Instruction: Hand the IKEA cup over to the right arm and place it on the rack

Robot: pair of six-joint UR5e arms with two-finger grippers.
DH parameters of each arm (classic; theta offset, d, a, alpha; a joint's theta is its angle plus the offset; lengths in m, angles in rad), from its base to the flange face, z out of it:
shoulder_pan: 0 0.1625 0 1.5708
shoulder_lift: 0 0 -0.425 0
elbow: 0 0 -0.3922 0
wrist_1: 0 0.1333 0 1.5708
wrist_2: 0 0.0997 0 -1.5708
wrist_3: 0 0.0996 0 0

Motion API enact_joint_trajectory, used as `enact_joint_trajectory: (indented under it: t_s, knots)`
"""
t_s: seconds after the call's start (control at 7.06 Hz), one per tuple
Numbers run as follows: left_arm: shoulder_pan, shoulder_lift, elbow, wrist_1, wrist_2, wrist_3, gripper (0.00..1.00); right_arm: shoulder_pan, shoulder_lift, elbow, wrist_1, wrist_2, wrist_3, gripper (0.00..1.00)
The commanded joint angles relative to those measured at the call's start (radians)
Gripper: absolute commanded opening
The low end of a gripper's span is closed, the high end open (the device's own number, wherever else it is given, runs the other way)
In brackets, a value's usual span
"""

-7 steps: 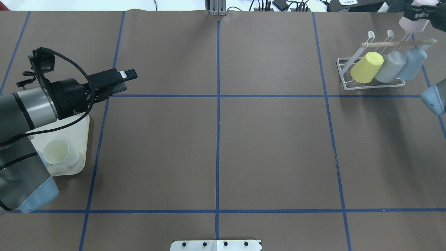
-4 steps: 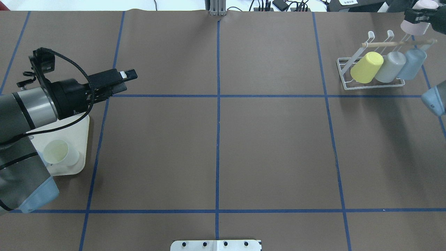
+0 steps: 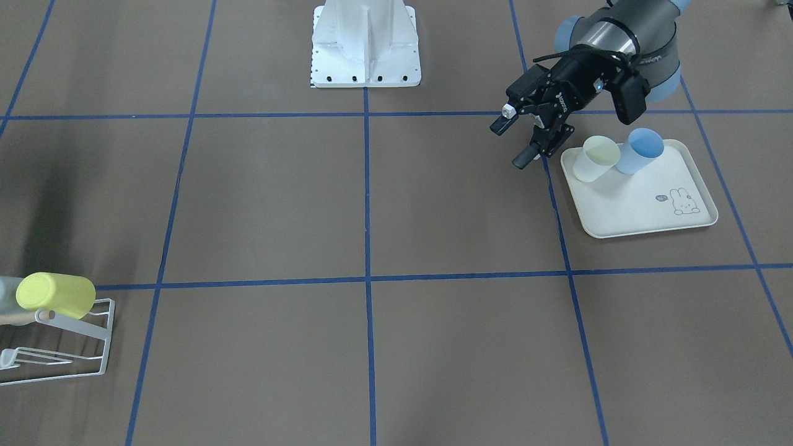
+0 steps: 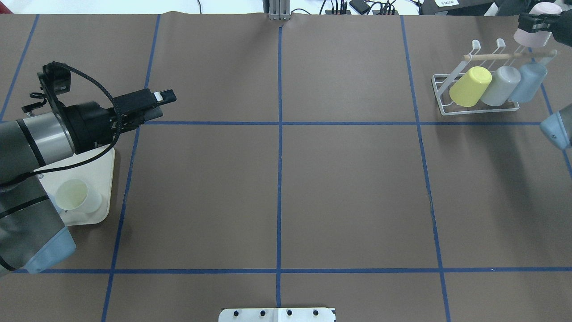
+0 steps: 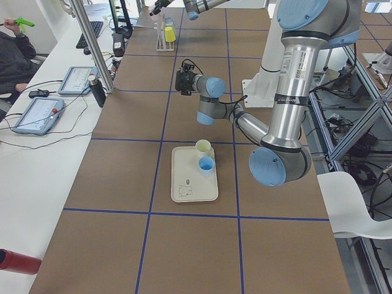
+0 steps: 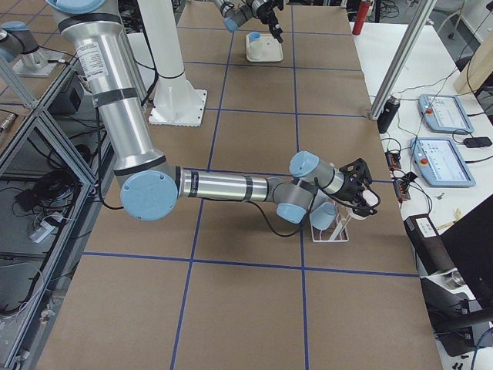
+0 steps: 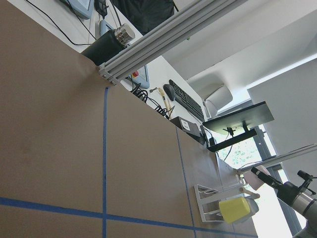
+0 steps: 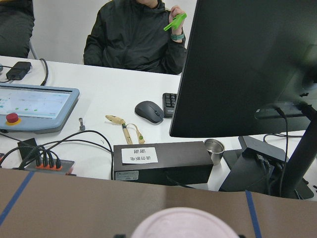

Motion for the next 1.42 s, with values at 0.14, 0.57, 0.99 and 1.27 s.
enact_joint_trajectory:
  t_s: [0.14,0.57,0.99,1.27]
  knots:
    - [0.000,0.001,0.000,0.000,0.000,0.001,1.00,-0.002,0.005,-0.003,0.002,0.001,0.002,1.00]
    - [-0.004,0.025,-0.024,0.005,-0.033,0.003,1.00,0.036,0.007,0.065,-0.003,0.120,0.019,1.00]
    - [-0.191,0.179,-0.049,0.011,-0.274,0.215,1.00,0.133,0.002,0.239,-0.155,0.394,0.138,1.00]
    - [-0.367,0.333,-0.066,0.027,-0.496,0.403,1.00,0.141,-0.021,0.446,-0.352,0.499,0.271,1.00]
